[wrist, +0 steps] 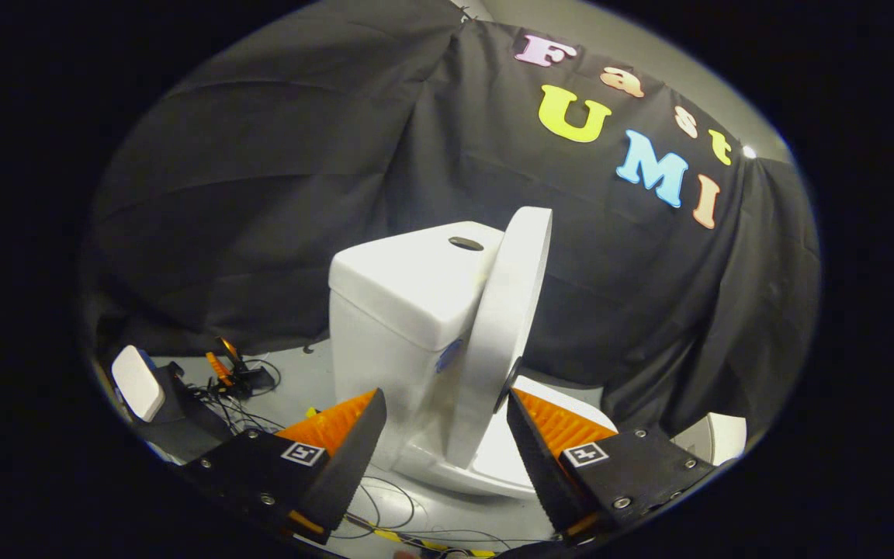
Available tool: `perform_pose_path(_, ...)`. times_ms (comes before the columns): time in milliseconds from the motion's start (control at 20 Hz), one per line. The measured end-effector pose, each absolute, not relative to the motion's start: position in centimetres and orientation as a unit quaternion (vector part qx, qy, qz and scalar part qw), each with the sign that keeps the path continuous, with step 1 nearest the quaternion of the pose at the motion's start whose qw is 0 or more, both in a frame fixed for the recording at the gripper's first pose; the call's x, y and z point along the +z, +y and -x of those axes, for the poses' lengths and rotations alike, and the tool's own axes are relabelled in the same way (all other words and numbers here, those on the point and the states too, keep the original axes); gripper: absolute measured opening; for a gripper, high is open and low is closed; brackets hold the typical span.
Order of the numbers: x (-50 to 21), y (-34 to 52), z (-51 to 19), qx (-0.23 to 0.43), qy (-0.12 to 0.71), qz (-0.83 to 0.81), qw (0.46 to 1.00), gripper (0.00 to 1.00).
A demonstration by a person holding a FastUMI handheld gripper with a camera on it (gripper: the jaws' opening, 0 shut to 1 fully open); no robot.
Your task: Open the toilet lid.
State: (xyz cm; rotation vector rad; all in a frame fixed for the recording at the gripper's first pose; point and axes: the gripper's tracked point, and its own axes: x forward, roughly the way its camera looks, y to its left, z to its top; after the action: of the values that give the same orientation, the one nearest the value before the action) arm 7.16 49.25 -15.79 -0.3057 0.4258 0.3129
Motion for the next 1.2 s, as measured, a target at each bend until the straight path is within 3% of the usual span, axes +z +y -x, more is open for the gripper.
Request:
perform_pose_path(500, -1.7, 44.2, -4.6, 0.252, 0.068, -0.022, 0.965, 0.95)
perform_pose_path(900, 3.4, 28.6, -7.2, 0.191, -0.008, -0.063, 0.98, 0.95)
perform_pose_path(1200, 3.0, 18.2, -7.4, 0.142, -0.024, -0.046, 0.988, 0.95)
